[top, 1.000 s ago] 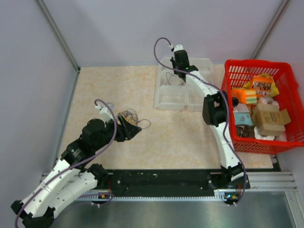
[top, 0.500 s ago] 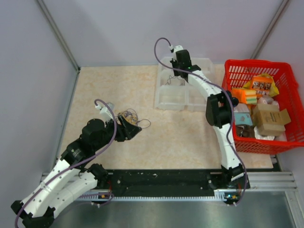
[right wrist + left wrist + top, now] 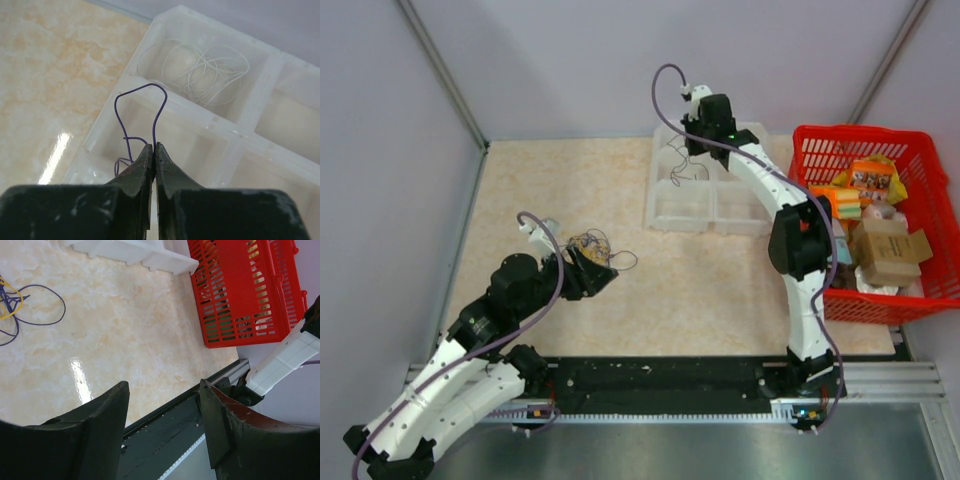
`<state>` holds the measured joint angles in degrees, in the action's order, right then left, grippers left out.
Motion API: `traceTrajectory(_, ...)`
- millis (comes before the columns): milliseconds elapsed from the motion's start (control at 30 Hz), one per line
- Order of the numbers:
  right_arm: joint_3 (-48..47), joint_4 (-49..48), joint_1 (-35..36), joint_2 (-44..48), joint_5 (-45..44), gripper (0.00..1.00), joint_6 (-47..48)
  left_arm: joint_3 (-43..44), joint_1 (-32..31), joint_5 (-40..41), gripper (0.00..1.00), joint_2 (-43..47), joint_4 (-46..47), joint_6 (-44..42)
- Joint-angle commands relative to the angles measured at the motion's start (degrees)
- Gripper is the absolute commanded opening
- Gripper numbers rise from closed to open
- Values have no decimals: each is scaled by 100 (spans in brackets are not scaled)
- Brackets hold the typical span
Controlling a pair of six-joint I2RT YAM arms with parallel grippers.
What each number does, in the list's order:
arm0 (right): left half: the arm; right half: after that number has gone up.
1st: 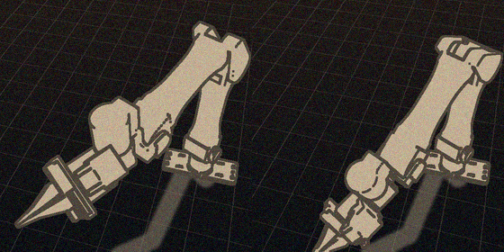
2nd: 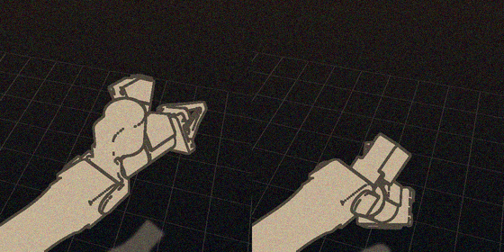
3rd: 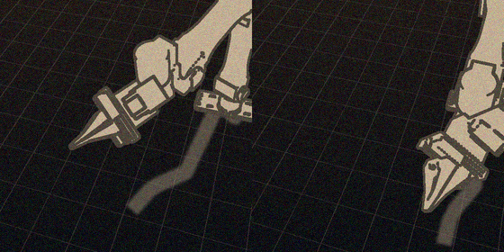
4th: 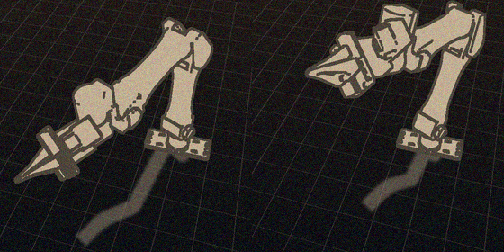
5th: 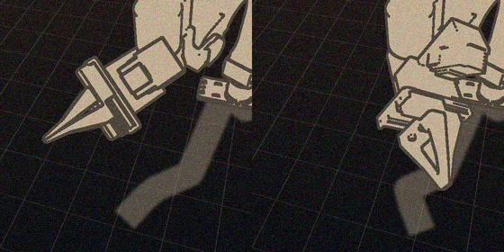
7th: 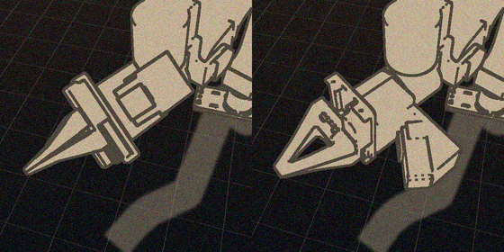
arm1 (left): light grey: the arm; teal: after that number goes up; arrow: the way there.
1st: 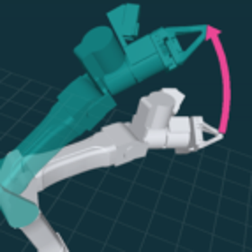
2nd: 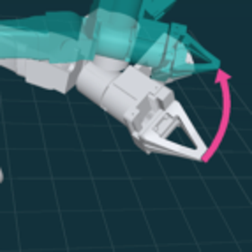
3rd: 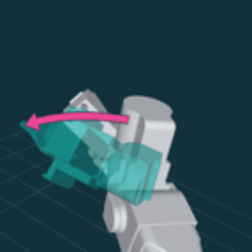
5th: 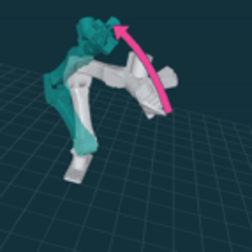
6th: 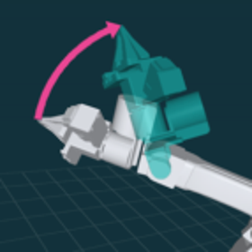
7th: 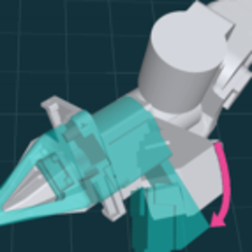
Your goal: Untangle the cables
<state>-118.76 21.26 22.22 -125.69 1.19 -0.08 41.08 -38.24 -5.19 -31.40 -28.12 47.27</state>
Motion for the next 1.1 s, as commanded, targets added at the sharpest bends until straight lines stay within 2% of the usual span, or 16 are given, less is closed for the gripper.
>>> traceTrajectory(0, 230, 274, -42, 19, 197, 0, 271, -30, 9, -17, 63, -15, 245, -68)
traceTrajectory(100, 143, 309, -33, -227, 14, 0, 394, 31, 9, 1, 63, -94, 254, -112)
traceTrajectory(433, -1245, 906, 2, -1519, -356, 0, 913, 58, 9, -52, 63, -472, 421, -130)
traceTrajectory(533, -1570, 933, 11, -1879, -934, 0, 904, 102, 1, -52, 63, -604, 456, -147)
traceTrajectory(667, -1703, 942, 28, -1889, -1147, 1, 834, 181, 9, 53, 63, -666, 413, -218)
traceTrajectory(833, -1502, 942, 116, -1530, -1227, 21, 843, 225, 158, 264, 65, -806, 281, -270)
traceTrajectory(1067, -1211, 1266, 256, -730, -1410, 59, 579, 479, 1159, -236, 66, -982, 26, -578)
